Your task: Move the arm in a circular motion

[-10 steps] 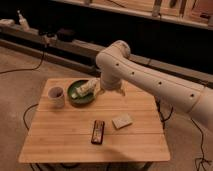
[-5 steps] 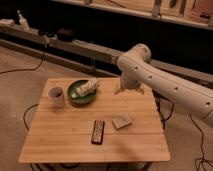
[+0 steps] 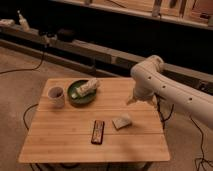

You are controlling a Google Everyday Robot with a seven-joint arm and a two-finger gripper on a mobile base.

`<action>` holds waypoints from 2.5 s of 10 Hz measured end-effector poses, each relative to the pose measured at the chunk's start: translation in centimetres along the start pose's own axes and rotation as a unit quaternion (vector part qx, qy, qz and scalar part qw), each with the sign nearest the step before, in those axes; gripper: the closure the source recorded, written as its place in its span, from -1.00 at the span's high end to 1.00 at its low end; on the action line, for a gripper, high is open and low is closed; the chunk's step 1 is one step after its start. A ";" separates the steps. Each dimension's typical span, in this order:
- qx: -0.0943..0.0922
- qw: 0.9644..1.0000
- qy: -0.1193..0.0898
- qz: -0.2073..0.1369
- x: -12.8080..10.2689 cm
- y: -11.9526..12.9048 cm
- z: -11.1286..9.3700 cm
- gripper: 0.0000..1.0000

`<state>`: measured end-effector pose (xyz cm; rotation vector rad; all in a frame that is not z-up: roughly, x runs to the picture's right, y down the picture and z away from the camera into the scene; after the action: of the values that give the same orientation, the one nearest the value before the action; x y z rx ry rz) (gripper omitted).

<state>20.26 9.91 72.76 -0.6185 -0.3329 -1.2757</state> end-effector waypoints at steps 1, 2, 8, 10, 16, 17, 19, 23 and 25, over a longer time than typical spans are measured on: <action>-0.010 1.000 -0.006 -0.001 -1.8 -0.5 -0.5 0.60; -0.016 1.000 -0.010 -0.008 -3.4 -1.5 -1.0 0.60; 0.079 0.987 -0.009 -0.137 -10.5 -15.3 -7.6 0.60; 0.103 0.982 0.009 -0.156 -8.6 -16.8 -8.6 0.60; 0.075 0.990 0.083 -0.091 2.8 -5.8 -4.5 0.60; 0.069 0.992 0.081 -0.073 3.1 -3.9 -3.7 0.60; 0.045 0.997 0.061 -0.012 2.6 1.3 -1.5 0.60; 0.016 0.999 0.014 0.035 -1.5 3.3 0.4 0.60; 0.030 0.999 -0.012 0.033 -4.4 0.1 0.1 0.60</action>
<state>19.19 13.39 70.35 -0.5885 -0.3668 -1.1919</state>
